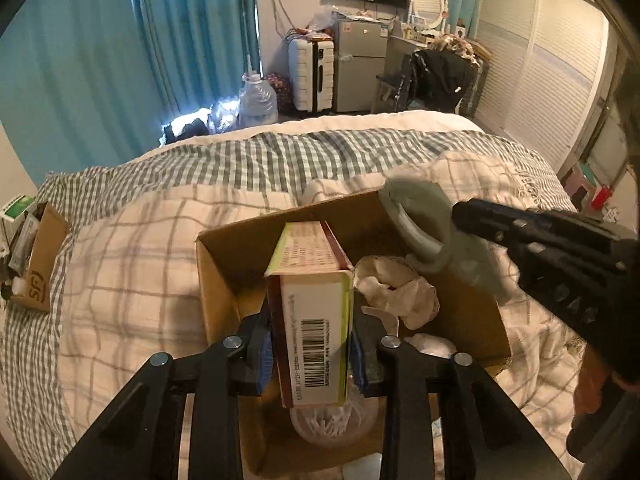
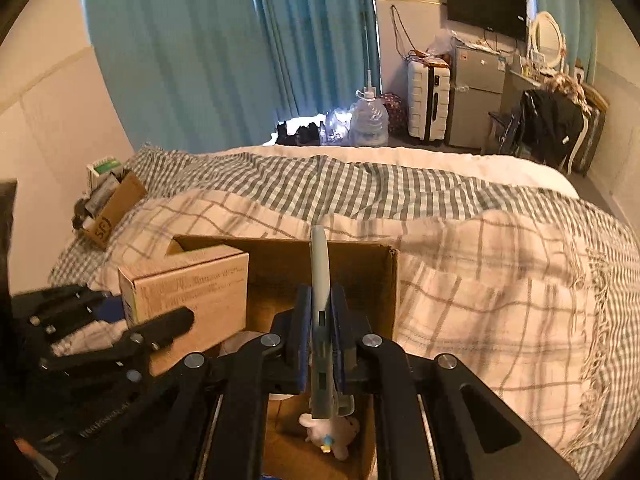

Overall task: Organize objects
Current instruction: 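Lower the medicine box and hook into the cardboard box and release, then reach the left gripper to the white earbud case and grasp it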

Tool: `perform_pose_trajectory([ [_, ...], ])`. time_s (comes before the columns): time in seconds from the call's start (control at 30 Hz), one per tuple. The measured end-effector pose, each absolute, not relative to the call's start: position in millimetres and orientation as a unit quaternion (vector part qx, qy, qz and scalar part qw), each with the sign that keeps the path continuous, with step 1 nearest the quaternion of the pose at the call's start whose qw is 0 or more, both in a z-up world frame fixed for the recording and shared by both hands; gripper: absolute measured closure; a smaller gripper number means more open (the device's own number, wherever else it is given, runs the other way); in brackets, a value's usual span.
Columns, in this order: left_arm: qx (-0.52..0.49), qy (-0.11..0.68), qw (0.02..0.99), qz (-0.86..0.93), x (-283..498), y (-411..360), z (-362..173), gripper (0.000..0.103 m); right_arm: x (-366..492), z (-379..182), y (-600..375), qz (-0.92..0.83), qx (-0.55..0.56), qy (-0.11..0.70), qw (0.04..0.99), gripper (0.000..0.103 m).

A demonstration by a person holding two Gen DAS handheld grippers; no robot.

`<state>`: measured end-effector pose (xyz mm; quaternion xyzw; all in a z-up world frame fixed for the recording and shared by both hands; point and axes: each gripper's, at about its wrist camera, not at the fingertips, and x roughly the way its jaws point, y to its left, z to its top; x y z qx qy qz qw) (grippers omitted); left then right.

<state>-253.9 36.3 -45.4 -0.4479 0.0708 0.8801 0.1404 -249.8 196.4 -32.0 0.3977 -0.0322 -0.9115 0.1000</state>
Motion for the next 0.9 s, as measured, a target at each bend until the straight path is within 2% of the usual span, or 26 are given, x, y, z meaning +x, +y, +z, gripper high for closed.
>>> perform_pose_trajectory([
  [0.03,-0.448,0.070,0.137,0.880,-251,35,-42,0.052,-247,-27,197,-0.913,0.394,-0.032,0.098,0.079],
  [0.07,-0.446,0.069,0.134,0.882,-248,33,-37,0.038,-243,-19,197,-0.916,0.389,-0.030,0.093,0.065],
  [0.1,-0.440,0.067,0.129,0.886,-244,30,-31,0.032,-238,-12,198,-0.919,0.383,-0.028,0.090,0.058],
  [0.23,-0.428,0.062,0.116,0.894,-223,23,-3,0.018,-215,18,199,-0.926,0.369,-0.016,0.081,0.055],
  [0.37,-0.403,0.066,0.097,0.908,-195,12,23,0.001,-180,42,200,-0.927,0.369,0.013,0.062,0.026],
  [0.5,-0.382,0.066,0.077,0.919,-156,1,37,0.000,-138,55,205,-0.931,0.362,0.026,0.051,0.014],
  [0.57,-0.379,0.059,0.069,0.921,-139,-3,35,0.000,-114,58,208,-0.934,0.354,0.038,0.039,0.004],
  [0.63,-0.376,0.047,0.060,0.924,-123,-5,29,0.000,-94,55,209,-0.937,0.344,0.054,0.027,0.000],
  [0.8,-0.373,0.028,0.031,0.927,-95,-5,-3,0.000,-73,20,213,-0.930,0.361,0.070,0.012,0.001],
  [0.9,-0.394,0.027,0.022,0.918,-92,1,-37,0.000,-71,-13,221,-0.929,0.367,0.050,0.000,0.000],
])
